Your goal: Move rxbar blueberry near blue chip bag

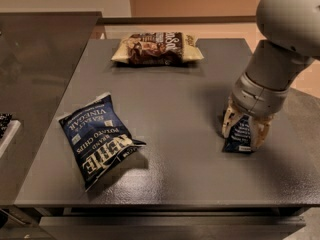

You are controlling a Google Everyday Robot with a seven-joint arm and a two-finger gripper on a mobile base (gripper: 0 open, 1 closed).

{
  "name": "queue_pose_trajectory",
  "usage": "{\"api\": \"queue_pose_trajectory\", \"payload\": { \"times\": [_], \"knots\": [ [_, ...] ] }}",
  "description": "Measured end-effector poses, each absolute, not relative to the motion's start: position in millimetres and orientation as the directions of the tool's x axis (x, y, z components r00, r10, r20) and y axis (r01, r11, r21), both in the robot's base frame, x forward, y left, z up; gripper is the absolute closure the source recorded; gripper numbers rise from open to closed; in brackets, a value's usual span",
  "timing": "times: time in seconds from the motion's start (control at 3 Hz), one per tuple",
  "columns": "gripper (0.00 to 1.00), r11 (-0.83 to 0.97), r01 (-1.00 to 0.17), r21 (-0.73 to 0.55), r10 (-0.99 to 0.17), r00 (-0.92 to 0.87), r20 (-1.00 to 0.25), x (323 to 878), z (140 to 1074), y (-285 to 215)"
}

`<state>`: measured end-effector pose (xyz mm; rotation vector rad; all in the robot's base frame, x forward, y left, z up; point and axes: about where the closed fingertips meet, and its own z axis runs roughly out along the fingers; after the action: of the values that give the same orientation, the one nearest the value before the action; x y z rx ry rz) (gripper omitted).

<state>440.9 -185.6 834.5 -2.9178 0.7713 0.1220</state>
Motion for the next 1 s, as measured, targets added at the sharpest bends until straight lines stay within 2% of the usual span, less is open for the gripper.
{"api": "queue_pose_trajectory", "payload": {
  "times": [1.0],
  "knots": [
    [1.00, -0.785, -0.578, -0.225, -0.578, 0.813, -0.072, 451, 875, -134]
  ]
}}
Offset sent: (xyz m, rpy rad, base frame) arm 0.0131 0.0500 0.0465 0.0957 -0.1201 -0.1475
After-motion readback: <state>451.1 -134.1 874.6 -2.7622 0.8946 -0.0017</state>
